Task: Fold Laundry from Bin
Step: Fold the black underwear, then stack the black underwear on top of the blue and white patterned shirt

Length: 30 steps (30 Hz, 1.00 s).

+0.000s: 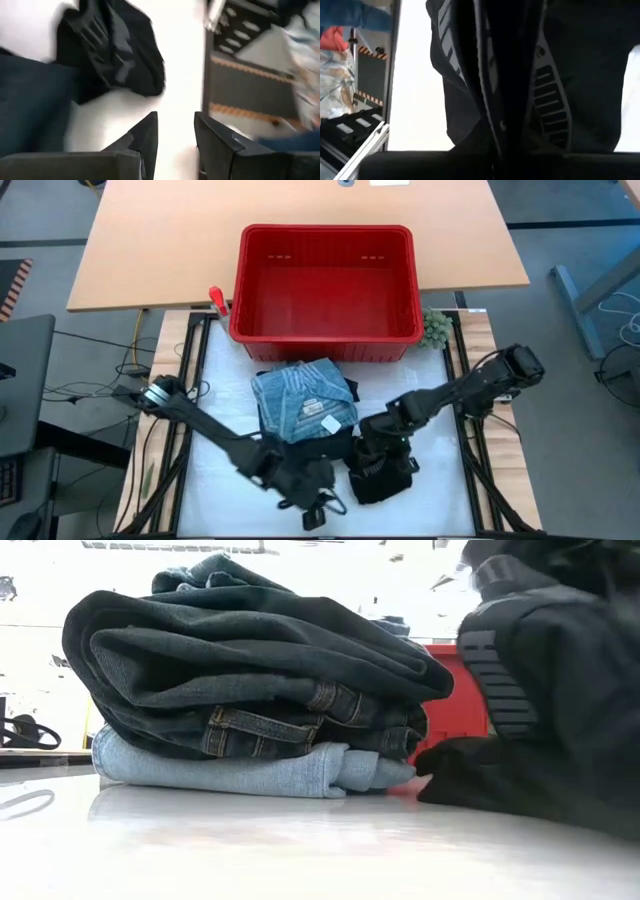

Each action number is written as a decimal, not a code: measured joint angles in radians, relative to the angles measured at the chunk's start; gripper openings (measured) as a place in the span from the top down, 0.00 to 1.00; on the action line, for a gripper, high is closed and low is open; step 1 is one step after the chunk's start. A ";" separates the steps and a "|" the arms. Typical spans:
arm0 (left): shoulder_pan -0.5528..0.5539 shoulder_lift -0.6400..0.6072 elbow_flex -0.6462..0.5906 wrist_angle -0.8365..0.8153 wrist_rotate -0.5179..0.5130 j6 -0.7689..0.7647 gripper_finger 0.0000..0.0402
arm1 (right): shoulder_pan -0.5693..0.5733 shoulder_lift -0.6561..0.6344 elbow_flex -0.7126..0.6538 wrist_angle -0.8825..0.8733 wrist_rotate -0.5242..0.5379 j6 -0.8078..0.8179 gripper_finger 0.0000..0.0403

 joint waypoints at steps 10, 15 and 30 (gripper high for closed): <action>-0.078 -0.083 0.000 -0.042 -0.260 0.011 0.72 | -0.124 0.005 0.001 -0.046 0.062 -0.065 0.45; -0.078 -0.085 0.000 -0.087 -0.224 0.006 0.72 | -0.157 0.005 0.005 -0.141 0.059 -0.067 0.34; -0.093 -0.085 -0.002 -0.188 -0.246 0.029 0.72 | -0.041 0.005 -0.032 0.085 0.287 0.024 0.32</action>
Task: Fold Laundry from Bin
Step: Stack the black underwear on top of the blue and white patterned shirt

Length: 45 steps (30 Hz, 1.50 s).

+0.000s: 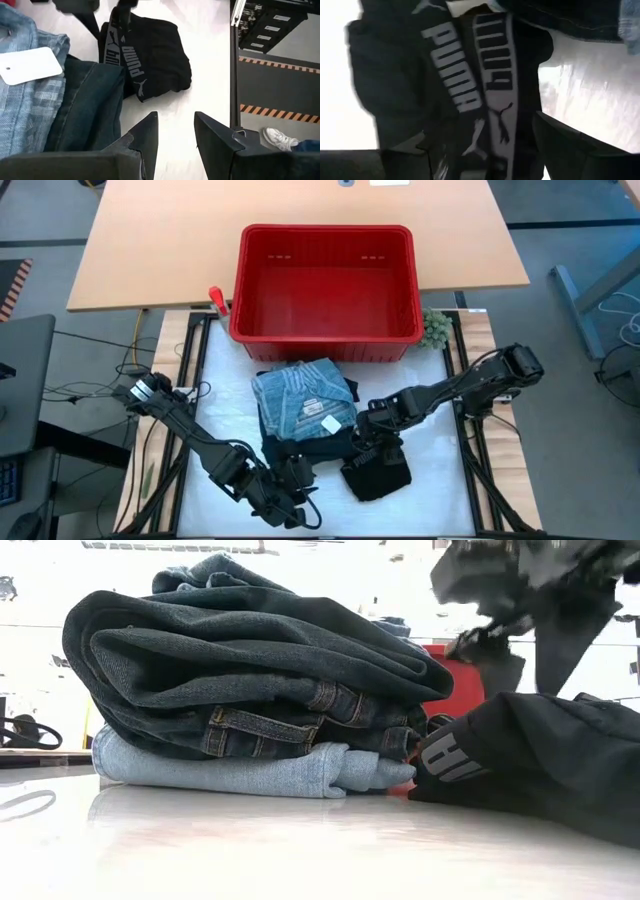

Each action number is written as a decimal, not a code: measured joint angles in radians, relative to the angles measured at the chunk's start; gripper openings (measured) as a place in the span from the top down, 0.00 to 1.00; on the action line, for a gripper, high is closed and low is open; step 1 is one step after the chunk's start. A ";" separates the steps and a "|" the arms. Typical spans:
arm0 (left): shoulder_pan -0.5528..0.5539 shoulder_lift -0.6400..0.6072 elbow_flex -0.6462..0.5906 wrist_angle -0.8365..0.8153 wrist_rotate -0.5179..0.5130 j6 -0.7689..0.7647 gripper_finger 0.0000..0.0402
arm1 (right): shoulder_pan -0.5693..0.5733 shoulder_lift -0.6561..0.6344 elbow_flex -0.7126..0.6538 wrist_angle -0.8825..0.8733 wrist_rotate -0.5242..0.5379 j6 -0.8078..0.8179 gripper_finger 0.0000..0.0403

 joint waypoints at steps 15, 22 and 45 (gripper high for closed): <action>0.007 0.000 0.000 -0.006 0.037 0.007 0.80 | 0.016 -0.012 -0.470 0.586 0.034 0.183 0.32; 0.012 0.001 0.000 -0.008 0.054 -0.004 0.83 | 0.172 -0.012 -0.524 0.663 0.184 0.329 0.64; 0.005 -0.045 0.000 -0.052 -0.004 0.056 0.84 | 0.295 -0.412 -0.419 0.654 0.157 0.751 0.90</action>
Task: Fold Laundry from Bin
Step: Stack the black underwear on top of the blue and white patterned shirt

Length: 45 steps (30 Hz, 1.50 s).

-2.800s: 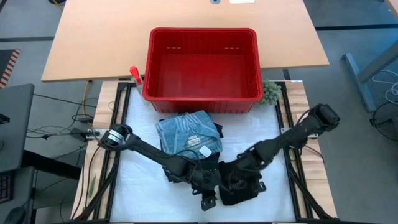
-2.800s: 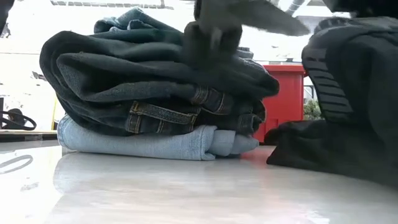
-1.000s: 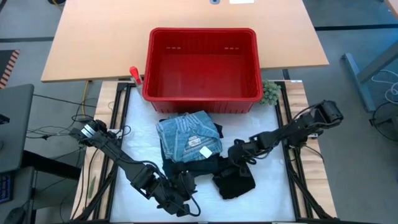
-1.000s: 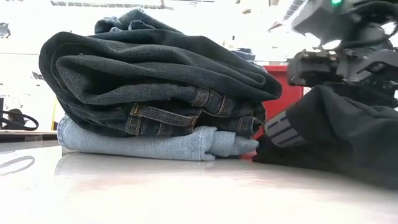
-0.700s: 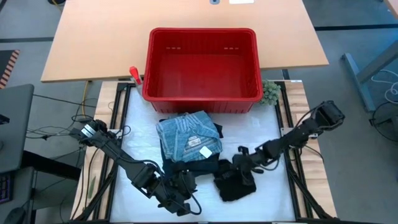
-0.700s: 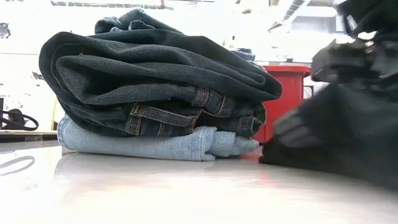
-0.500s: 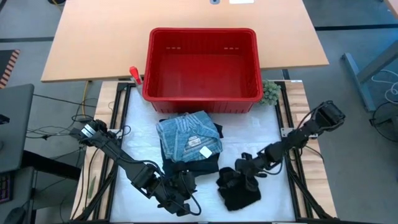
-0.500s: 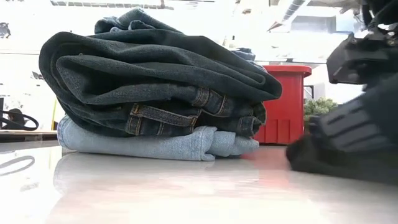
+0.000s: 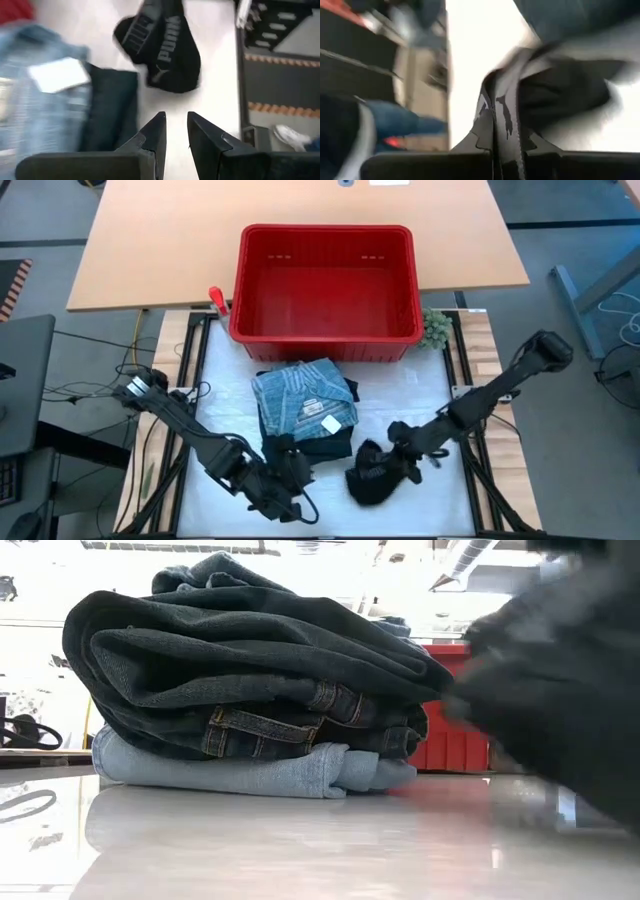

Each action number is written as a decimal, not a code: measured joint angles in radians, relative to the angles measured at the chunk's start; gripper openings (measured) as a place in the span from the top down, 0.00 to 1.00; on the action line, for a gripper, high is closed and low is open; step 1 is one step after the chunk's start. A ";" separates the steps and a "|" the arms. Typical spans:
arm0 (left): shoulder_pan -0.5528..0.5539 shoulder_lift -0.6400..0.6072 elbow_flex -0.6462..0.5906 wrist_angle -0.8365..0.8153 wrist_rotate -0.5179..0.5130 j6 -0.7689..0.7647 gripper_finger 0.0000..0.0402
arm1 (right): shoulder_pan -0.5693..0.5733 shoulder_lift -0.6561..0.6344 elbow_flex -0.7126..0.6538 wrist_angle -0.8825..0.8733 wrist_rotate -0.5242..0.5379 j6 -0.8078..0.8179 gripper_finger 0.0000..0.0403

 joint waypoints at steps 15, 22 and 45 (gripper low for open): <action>-0.063 -0.337 -0.051 -0.307 -0.473 -0.006 0.84 | -0.169 0.071 0.550 0.054 0.005 -0.321 0.90; -0.034 -0.723 -0.395 -0.196 -0.541 -0.034 0.84 | -0.472 0.299 0.714 0.032 -0.283 -0.379 0.90; 0.329 -0.805 -1.014 1.036 -0.024 0.295 0.84 | -0.809 0.523 0.758 -0.230 -0.550 -0.366 0.62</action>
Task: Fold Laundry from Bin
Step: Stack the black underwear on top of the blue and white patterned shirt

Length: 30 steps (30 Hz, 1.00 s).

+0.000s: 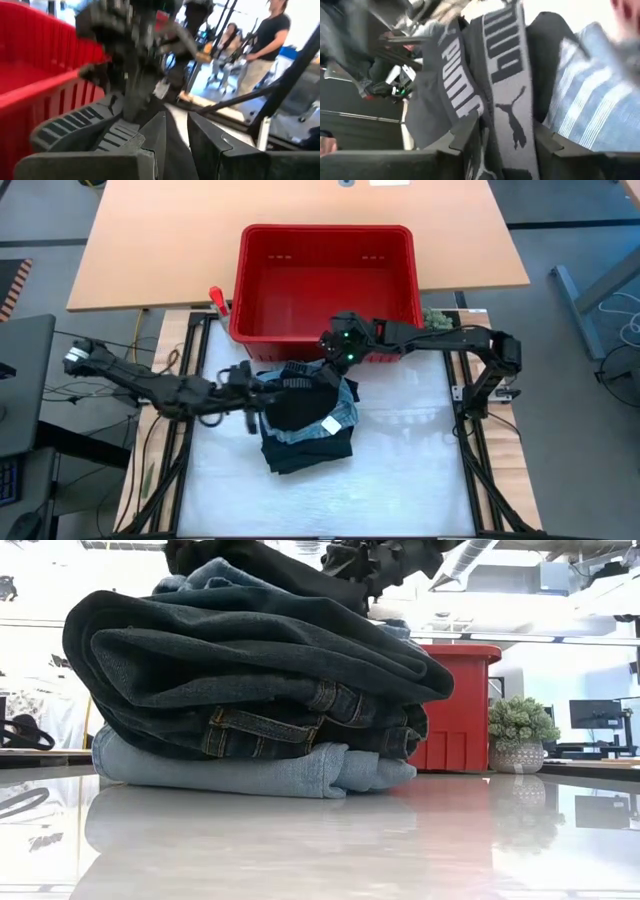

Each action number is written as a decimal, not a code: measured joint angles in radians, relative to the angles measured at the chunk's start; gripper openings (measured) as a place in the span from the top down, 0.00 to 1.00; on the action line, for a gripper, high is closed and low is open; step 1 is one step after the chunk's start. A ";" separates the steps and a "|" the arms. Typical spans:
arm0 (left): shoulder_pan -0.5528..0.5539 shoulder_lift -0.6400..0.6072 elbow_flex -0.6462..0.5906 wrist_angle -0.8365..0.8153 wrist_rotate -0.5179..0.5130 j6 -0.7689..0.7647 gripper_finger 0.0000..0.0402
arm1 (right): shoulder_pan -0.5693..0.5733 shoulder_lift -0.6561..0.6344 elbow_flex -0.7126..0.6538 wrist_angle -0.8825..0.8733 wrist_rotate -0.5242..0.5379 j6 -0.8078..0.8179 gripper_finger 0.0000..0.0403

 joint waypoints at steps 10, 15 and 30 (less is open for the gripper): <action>0.166 0.209 0.048 -0.084 0.147 -0.220 0.84 | -0.096 -0.093 0.000 -0.088 -0.002 -0.231 0.62; 0.173 0.233 0.048 -0.065 0.151 -0.278 0.84 | -0.044 -0.122 0.000 -0.009 0.004 -0.278 0.62; 0.173 -0.036 0.049 -0.113 0.095 -0.043 0.84 | 0.235 0.115 0.000 0.430 0.306 -0.537 0.82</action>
